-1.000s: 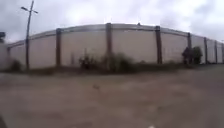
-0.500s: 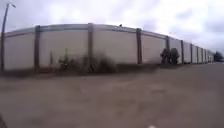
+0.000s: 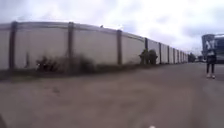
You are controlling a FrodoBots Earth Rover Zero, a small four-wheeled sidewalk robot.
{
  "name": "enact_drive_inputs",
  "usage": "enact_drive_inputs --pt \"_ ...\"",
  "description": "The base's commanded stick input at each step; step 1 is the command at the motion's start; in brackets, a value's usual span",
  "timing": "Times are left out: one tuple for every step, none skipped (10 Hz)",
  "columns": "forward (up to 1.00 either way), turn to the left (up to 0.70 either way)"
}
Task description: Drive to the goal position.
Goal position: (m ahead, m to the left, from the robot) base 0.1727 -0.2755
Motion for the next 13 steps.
enact_drive_inputs --pt "0.00 -0.45" --pt "0.00 -0.45" --pt "0.00 -0.45" --pt "0.00 -0.45" --pt "0.00 -0.45" --pt "0.00 -0.45" --pt "0.00 -0.45" --pt "0.00 -0.45" --pt "0.00 -0.45" --pt "0.00 -0.45" --pt "0.00 -0.45" --pt "0.00 -0.45" --pt "0.00 -0.45"
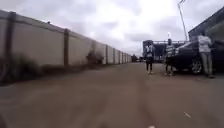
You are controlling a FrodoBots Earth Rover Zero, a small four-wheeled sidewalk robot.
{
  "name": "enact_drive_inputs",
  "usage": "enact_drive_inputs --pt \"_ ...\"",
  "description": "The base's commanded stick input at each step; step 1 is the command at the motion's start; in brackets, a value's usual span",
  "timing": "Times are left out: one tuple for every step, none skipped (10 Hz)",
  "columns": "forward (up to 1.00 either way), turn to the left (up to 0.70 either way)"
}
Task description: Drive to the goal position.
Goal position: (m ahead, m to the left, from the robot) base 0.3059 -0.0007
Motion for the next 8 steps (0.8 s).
enact_drive_inputs --pt "0.00 -0.45" --pt "0.00 -0.45" --pt "0.00 -0.45" --pt "0.00 -0.34" --pt "0.00 -0.06" --pt "0.00 0.00" --pt "0.00 0.00" --pt "0.00 0.00"
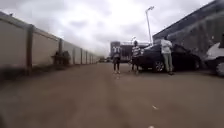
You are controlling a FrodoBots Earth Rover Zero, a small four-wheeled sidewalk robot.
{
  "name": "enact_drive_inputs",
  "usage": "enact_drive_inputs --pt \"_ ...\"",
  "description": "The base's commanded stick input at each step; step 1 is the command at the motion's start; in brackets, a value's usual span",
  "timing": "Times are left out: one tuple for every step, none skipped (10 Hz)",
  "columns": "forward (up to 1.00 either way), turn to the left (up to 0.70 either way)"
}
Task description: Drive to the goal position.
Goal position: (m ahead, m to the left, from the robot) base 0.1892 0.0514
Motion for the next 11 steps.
enact_drive_inputs --pt "0.00 0.00" --pt "0.00 0.03" --pt "0.00 0.35" --pt "0.00 0.45" --pt "0.00 0.45" --pt "0.00 0.45" --pt "0.00 0.45" --pt "0.00 0.45" --pt "0.00 0.45" --pt "0.00 0.24" --pt "0.00 0.00"
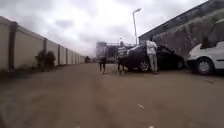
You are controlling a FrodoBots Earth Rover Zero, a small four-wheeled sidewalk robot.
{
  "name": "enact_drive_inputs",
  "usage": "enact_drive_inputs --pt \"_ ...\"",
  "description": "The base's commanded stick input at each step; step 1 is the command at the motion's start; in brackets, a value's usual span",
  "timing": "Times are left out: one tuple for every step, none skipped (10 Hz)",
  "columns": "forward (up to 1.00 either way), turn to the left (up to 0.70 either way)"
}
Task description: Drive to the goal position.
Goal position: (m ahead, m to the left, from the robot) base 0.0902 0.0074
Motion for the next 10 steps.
enact_drive_inputs --pt "0.00 0.00" --pt "0.00 0.00" --pt "0.00 0.00" --pt "0.00 0.00" --pt "0.00 0.22" --pt "0.00 0.00" --pt "0.00 0.00" --pt "0.00 0.00" --pt "0.00 0.00" --pt "0.00 0.00"
